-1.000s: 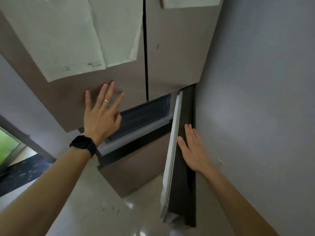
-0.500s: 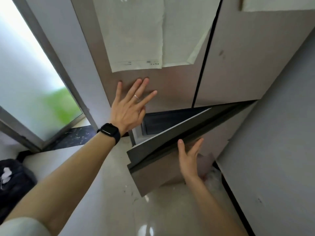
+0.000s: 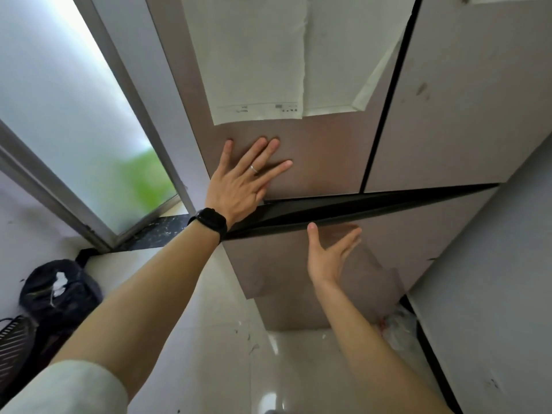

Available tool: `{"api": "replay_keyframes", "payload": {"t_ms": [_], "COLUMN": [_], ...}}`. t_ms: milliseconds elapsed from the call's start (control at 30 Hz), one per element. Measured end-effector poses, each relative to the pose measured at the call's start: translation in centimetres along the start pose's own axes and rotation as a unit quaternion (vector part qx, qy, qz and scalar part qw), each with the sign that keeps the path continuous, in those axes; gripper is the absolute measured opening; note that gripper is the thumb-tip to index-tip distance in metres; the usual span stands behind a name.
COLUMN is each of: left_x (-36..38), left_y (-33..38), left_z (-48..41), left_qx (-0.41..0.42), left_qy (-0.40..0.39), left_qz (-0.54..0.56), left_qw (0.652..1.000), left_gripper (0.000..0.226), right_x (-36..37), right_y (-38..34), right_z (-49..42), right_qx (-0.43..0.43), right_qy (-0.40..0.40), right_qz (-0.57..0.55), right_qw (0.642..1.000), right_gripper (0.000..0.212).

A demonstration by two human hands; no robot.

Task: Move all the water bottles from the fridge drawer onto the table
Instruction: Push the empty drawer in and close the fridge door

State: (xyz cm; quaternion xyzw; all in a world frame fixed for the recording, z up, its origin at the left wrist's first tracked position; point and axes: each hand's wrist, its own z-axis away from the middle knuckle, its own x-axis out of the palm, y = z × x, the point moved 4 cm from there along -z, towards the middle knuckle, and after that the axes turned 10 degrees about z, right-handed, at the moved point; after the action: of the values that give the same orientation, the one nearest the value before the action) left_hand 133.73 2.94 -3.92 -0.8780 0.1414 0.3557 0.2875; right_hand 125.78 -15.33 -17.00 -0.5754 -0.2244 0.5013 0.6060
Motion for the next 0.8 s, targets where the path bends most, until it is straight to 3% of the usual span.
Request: {"api": "replay_keyframes", "payload": {"t_ms": [467,800], "left_x": [1.9,2.5], "left_y": [-0.3,-0.4], "left_z": [-0.3,-0.2], "left_qx": [0.005,0.008], "left_qy": [0.084,0.09], "left_qz": [0.003,-0.007], "left_qw": [0.996,0.996], "left_gripper": [0.053,0.055], "right_x": [3.4,5.7], "right_y": [-1.0,-1.8], "right_z": [-3.3,-5.0], "right_qx": [0.005,0.014], "right_qy": [-0.001,0.031], "right_qz": [-0.001,-0.027], "right_qw": [1.0,0.999], "right_gripper": [0.113,0.113]}}
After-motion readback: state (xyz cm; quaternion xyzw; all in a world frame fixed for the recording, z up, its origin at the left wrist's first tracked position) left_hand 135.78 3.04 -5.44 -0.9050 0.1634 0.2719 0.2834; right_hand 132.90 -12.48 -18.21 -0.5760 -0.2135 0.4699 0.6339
